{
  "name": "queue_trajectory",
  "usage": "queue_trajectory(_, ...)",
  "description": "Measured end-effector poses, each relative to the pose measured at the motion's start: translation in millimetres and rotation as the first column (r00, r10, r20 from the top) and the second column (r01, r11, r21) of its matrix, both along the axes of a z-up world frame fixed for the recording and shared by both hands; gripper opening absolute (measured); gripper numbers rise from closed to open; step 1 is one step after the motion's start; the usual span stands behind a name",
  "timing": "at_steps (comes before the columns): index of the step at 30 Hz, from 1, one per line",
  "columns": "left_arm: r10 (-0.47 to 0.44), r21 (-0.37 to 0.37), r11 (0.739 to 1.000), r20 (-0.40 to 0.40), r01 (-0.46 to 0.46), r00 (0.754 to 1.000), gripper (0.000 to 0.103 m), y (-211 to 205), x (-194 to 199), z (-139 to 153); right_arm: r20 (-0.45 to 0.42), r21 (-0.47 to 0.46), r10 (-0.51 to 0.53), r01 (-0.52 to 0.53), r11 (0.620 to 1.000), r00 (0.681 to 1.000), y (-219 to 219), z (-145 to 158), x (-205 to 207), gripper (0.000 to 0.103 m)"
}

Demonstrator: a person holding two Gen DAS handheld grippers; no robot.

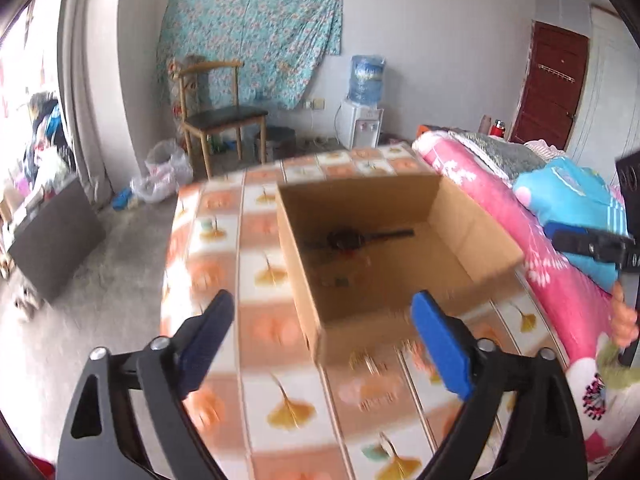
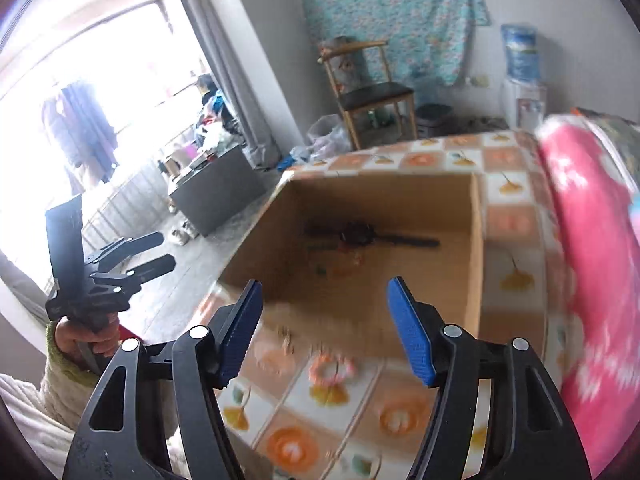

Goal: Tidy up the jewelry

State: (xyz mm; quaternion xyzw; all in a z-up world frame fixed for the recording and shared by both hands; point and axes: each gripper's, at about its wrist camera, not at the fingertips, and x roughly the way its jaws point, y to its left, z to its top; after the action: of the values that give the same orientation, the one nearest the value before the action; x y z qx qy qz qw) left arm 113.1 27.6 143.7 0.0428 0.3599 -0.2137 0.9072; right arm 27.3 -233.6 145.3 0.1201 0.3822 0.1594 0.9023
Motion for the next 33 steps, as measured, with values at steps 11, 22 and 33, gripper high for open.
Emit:
queue_trajectory(11,0.062,0.074,0.996,-0.135,-0.052,0.989,0.097,-23,-9,-97,-0.187,0.026,-0.082,0.089,0.996,0.979,13,-73,-23,0.062)
queue_trajectory(22,0.176,0.101,0.981,-0.120,-0.164,0.977,0.098,-12,52,-108,-0.204,0.084,-0.113,0.133,0.988,0.972,-6,-89,34,0.040)
queue_trajectory(33,0.167,0.088,0.983,-0.095,-0.159,0.981,0.098,-10,75,-109,-0.196,0.082,-0.114,0.133,0.988,0.974,-5,-83,46,0.038)
